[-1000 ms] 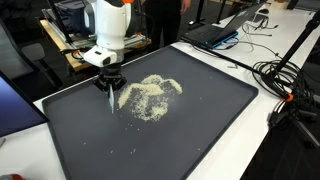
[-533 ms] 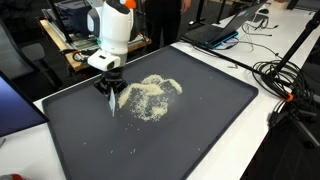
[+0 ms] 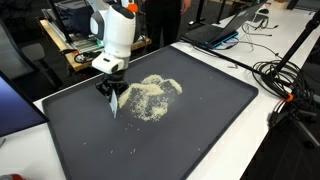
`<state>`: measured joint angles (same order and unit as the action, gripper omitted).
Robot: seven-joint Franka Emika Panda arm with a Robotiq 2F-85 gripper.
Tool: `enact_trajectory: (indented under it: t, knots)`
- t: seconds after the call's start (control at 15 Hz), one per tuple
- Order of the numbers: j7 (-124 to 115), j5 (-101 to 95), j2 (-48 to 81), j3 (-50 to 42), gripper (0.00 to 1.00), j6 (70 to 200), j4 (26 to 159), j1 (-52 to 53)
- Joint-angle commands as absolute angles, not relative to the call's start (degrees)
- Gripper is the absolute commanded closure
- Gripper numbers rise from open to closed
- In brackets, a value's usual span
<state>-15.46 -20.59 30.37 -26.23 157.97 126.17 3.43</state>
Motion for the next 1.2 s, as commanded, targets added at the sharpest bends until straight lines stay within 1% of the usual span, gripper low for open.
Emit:
enact_trajectory:
  t: [0.0, 0.27, 0.47, 1.13]
  knots:
    - [-17.84, -23.23, 32.01, -28.2, 0.99, 157.23, 124.74, 5.11]
    - [-19.61, -26.09, 33.01, -30.7, 0.99, 155.05, 123.91, 7.48]
    - [-19.13, -28.15, 32.73, -30.97, 0.99, 153.58, 124.06, 8.16]
    - [-15.6, -27.65, 31.2, -25.41, 0.99, 152.29, 125.41, 6.52]
